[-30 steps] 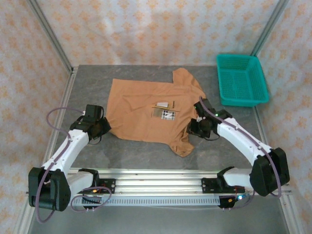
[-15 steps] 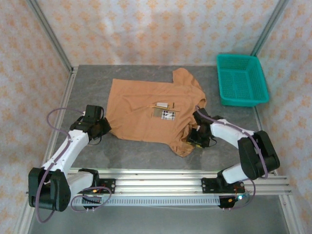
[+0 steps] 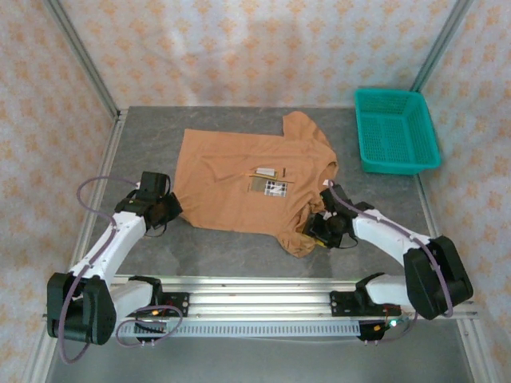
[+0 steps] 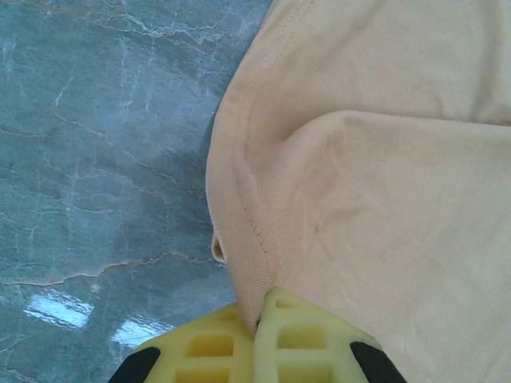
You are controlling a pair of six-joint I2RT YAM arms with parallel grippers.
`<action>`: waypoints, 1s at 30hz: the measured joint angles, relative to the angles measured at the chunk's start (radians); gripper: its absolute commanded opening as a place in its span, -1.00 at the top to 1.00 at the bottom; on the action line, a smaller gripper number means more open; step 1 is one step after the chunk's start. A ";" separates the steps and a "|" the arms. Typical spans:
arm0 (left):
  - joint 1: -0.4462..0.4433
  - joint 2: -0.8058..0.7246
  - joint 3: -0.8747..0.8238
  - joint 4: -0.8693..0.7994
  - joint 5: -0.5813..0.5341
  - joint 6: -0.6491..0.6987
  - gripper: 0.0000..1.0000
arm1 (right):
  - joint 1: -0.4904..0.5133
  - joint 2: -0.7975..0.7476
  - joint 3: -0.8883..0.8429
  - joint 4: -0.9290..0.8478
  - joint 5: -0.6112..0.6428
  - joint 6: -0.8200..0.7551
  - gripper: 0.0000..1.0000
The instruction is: Fold the inside-out t-shirt
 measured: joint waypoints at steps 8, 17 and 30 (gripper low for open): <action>0.000 0.000 0.000 0.000 0.002 0.000 1.00 | 0.014 0.001 -0.016 0.041 -0.013 0.035 0.65; 0.000 -0.009 0.007 -0.014 0.002 0.000 1.00 | 0.013 -0.057 0.065 -0.058 0.056 0.059 1.00; 0.002 0.172 0.820 -0.118 -0.005 0.000 1.00 | -0.222 0.245 1.202 -0.288 0.190 -0.088 1.00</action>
